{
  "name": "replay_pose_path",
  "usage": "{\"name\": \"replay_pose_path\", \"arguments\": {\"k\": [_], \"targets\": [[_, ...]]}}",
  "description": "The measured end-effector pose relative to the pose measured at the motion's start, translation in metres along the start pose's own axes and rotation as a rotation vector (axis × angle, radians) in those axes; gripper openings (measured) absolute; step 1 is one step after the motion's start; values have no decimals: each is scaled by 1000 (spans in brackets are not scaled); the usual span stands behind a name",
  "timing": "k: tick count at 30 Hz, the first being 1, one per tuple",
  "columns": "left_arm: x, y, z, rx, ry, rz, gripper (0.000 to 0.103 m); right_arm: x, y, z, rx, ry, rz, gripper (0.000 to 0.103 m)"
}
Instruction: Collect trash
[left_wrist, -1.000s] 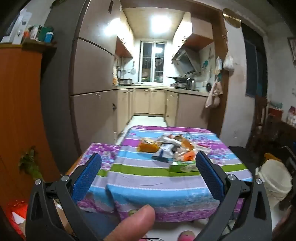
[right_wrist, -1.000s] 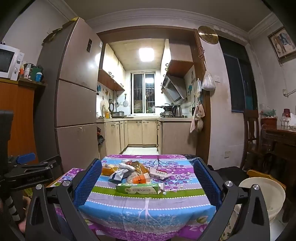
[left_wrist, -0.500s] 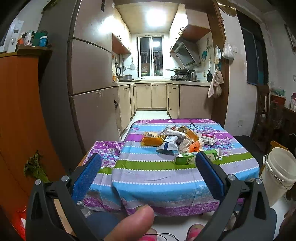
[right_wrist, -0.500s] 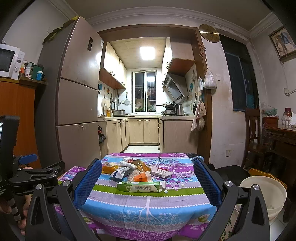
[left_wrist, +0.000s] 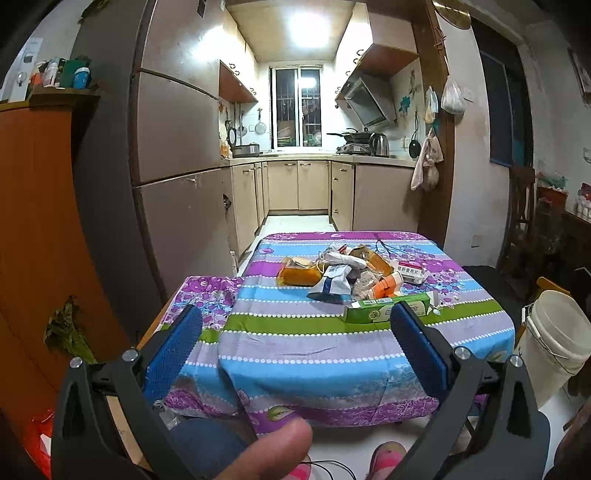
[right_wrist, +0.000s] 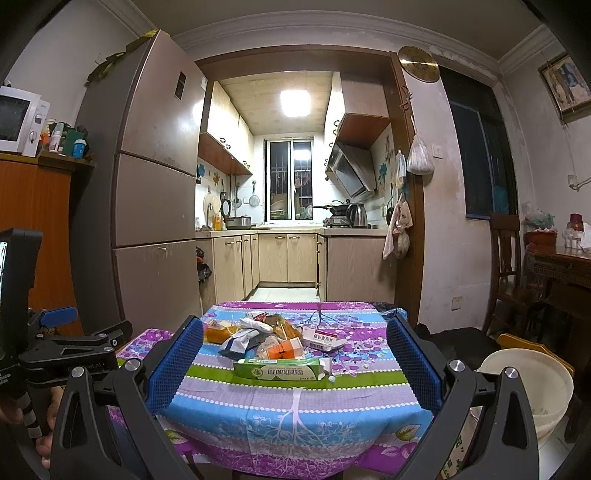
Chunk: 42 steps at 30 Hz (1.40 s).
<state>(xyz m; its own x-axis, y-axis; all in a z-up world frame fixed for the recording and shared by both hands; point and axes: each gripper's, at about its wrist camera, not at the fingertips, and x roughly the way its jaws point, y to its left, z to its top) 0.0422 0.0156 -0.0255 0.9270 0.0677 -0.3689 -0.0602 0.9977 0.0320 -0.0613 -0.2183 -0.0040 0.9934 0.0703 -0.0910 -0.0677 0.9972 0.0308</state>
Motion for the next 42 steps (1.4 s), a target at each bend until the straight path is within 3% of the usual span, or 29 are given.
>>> {"name": "replay_pose_path", "arguments": {"k": [25,42], "targets": [[13,5,0,-2,26,-16,98,27,1,-12,-11,31,19,99],[9,2,2,-16,19,-19,98,24,1,-12,-15,20,20,99]]}}
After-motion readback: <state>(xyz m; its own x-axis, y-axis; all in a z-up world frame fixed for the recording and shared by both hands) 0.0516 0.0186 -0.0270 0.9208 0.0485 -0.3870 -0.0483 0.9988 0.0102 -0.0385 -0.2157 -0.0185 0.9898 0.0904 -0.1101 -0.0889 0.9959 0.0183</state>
